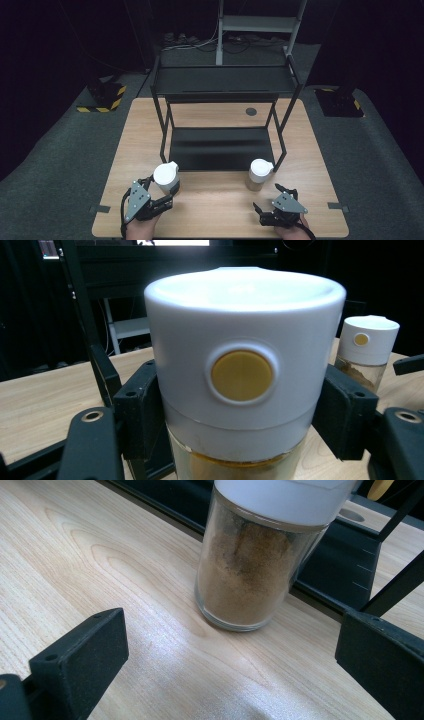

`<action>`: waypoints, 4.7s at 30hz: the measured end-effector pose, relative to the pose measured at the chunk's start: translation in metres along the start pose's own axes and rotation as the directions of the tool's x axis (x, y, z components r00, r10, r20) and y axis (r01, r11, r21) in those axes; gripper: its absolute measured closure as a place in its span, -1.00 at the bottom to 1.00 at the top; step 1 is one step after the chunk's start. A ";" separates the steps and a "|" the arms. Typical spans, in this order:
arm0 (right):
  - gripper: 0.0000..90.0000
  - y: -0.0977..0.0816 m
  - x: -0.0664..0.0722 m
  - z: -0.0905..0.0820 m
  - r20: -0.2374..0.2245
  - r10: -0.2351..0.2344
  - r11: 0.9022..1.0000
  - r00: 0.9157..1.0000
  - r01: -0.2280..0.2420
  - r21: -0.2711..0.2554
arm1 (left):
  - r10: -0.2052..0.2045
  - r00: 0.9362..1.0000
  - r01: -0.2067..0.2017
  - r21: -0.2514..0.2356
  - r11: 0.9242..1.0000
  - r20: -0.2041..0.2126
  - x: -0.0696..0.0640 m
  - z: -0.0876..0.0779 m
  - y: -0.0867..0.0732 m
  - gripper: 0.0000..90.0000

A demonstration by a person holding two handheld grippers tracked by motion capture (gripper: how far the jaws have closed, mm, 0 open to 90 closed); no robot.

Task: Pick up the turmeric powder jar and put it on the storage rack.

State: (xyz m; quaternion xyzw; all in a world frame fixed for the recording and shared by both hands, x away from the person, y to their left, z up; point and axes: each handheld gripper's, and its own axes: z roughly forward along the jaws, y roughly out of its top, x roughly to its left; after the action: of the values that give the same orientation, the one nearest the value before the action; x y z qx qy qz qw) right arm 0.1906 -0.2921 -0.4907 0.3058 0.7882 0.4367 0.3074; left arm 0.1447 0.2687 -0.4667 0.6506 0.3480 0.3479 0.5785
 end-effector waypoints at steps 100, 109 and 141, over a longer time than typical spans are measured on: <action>-1.00 -0.002 -0.005 -0.001 -0.013 0.025 1.000 1.000 -0.025 -0.011 | 0.070 0.996 -0.062 -0.139 0.988 0.049 0.007 0.086 0.175 -0.32; -1.00 -0.003 -0.005 -0.002 -0.011 0.028 0.999 1.000 -0.028 -0.015 | 0.051 0.998 -0.044 -0.157 0.987 0.042 0.011 0.096 0.186 -0.32; -1.00 -0.005 -0.008 -0.002 -0.018 0.053 0.998 0.998 -0.053 -0.022 | 0.043 0.999 -0.045 -0.175 0.984 -0.013 0.014 0.138 0.222 -0.32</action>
State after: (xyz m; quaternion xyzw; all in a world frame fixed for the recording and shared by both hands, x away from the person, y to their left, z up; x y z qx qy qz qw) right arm 0.1927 -0.3013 -0.4922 0.3191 0.7776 0.4561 0.2923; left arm 0.2815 0.1908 -0.2571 0.6030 0.3044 0.3928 0.6240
